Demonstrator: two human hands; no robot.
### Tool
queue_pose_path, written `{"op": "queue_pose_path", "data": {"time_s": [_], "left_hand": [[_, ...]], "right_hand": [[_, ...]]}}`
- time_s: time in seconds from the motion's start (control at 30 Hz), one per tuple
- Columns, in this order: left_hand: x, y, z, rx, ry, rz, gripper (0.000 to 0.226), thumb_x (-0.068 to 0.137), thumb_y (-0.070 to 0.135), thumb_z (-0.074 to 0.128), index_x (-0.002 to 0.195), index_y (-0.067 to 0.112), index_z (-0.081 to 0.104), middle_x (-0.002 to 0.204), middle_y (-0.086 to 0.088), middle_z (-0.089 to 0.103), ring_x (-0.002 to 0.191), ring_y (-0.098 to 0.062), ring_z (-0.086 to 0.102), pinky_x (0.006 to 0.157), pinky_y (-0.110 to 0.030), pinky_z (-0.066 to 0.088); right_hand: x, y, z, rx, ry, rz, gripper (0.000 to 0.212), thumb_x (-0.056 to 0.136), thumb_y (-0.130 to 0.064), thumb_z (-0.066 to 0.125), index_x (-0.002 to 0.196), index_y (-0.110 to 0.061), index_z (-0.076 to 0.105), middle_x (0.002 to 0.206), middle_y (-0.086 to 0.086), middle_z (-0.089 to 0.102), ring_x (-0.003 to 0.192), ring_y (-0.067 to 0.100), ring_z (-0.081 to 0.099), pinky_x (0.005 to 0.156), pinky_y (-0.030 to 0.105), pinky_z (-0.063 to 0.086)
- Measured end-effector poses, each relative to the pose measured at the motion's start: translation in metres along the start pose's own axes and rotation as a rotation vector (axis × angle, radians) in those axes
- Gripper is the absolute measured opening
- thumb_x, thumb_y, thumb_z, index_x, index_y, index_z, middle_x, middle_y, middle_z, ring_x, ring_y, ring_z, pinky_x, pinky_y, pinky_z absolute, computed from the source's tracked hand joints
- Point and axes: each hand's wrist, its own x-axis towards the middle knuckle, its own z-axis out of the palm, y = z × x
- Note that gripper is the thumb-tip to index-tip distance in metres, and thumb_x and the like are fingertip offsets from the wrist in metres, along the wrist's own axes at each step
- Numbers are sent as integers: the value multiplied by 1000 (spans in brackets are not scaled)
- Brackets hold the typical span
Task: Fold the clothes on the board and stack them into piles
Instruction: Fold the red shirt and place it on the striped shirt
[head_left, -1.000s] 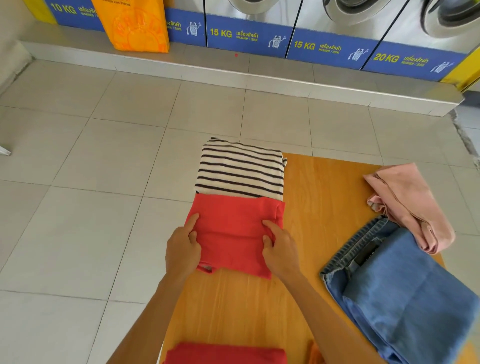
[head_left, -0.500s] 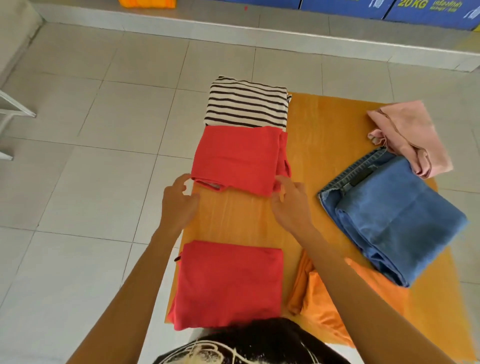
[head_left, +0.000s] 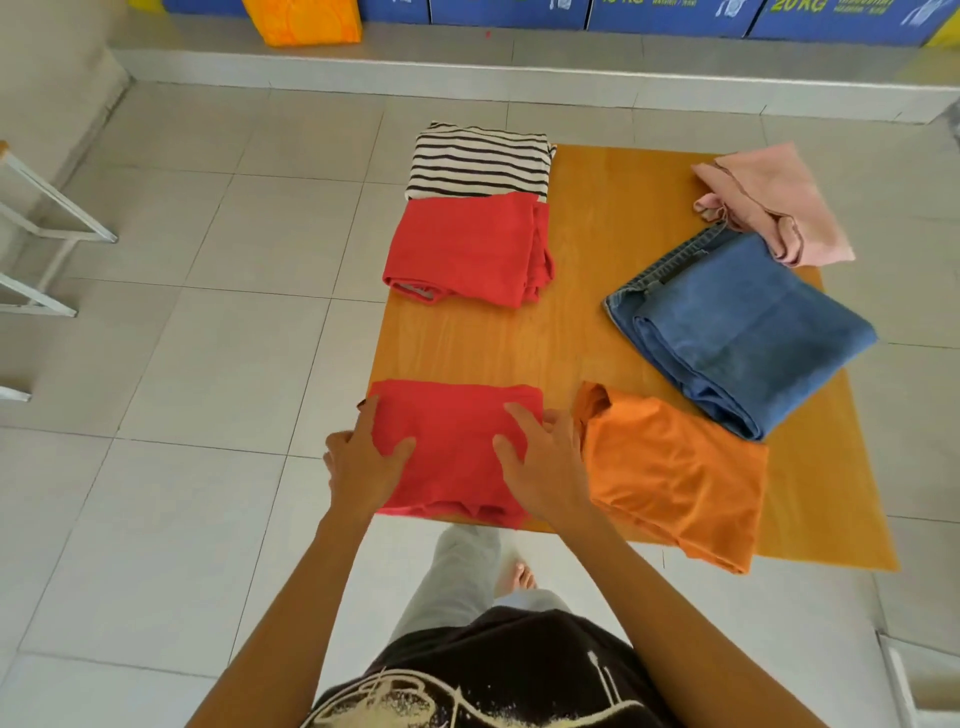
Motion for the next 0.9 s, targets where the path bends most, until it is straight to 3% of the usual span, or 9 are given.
{"op": "queue_pose_path", "data": {"time_s": [0.1,0.2,0.3,0.37,0.43,0.53,0.7,0.9], "left_hand": [[-11,-11,10,4,-65,30,94,83,58,66,154,44,7,130,-22,45,111,-42,55,93,-51,51],[-11,-6,17,-52,-89,106,93,87,44,67,156,37,7,152,-12,40,123,-39,54,98,-51,50],[-6,-4,16,-69,-46,149,88,87,33,69,157,33,16,154,-9,39,129,-35,51,104,-47,45],[1,1,12,-89,9,178,79,90,30,67,155,34,23,140,-14,50,123,-35,52,102,-45,44],[10,14,4,-113,66,220,73,92,28,65,154,32,27,125,-14,53,116,-33,54,98,-40,44],[35,37,-13,-150,107,277,71,94,29,64,155,30,27,123,-13,53,113,-30,54,97,-37,43],[91,65,-30,-160,23,276,73,93,37,63,156,28,26,128,-14,55,120,-31,53,104,-43,43],[123,67,-21,-120,-118,205,72,93,28,63,155,27,26,135,-14,54,124,-34,53,105,-41,42]], "right_hand": [[-10,5,12,-1,-112,97,69,97,-57,47,157,-41,17,145,18,33,129,37,44,106,49,43],[-12,6,21,8,-145,108,69,100,-51,46,158,-41,11,149,21,31,123,39,52,101,48,46],[-7,5,25,5,-126,72,61,104,-34,46,158,-35,17,159,17,25,126,36,53,101,45,46],[1,0,23,22,-92,30,58,104,-25,45,158,-30,23,161,14,27,127,34,52,101,43,47],[16,-8,17,47,-37,-29,56,103,-20,46,157,-25,28,157,14,34,126,34,53,100,43,48],[48,-26,4,77,76,-75,57,102,-17,50,156,-23,34,145,17,44,119,34,55,96,44,48],[99,-45,-12,54,151,-65,56,102,-17,49,155,-25,35,134,14,49,107,29,57,83,38,51],[132,-38,6,41,74,93,57,101,-15,48,154,-28,35,134,13,49,104,29,59,85,43,54]]}}
